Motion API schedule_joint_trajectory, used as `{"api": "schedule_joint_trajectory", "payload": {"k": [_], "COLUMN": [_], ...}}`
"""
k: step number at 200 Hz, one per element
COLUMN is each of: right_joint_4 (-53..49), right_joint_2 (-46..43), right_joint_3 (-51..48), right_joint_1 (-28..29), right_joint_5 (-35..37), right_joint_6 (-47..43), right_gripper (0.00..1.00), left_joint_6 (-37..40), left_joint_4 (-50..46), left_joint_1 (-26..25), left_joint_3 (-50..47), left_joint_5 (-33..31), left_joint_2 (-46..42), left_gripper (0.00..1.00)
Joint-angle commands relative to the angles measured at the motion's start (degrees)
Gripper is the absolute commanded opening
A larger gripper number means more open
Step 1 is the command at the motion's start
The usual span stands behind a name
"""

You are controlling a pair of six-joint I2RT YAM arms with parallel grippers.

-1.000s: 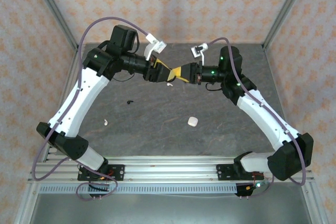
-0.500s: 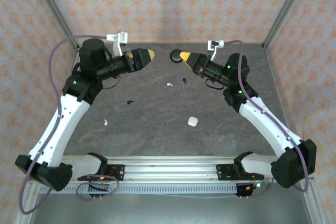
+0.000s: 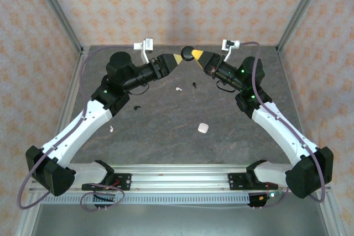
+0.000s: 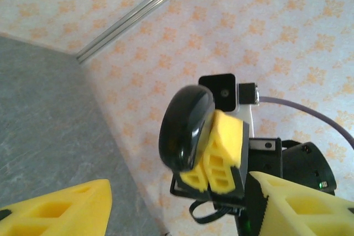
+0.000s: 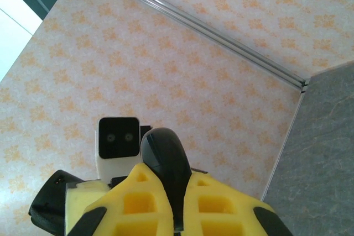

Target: Insert wireless bluetooth earbuds into charging case

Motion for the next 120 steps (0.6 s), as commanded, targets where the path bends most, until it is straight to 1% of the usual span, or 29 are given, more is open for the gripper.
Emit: {"api": "schedule_joint_trajectory", "payload": {"k": [1, 37, 120], "right_joint_4": [4.4, 4.4, 4.8], "right_joint_2": [-1.4, -1.4, -1.2], "right_joint_3": [-0.1, -0.1, 0.0], "right_joint_1": [0.4, 0.5, 0.5], "right_joint_5": [-0.3, -0.8, -1.1], "right_joint_6": [0.4, 0.4, 1.2], "right_gripper": [0.01, 0.01, 0.00], "left_joint_6": [-1.1, -1.8, -1.3], "left_joint_4": [6.4, 8.8, 8.5], "left_joint_1": [-0.7, -1.2, -2.0], "left_joint_3": [3.0, 4.0, 4.6], "left_joint_5": [1.6, 2.6, 3.7], "left_joint_2": [1.7, 3.9, 5.1], "left_gripper": [0.61, 0.52, 0.41]}}
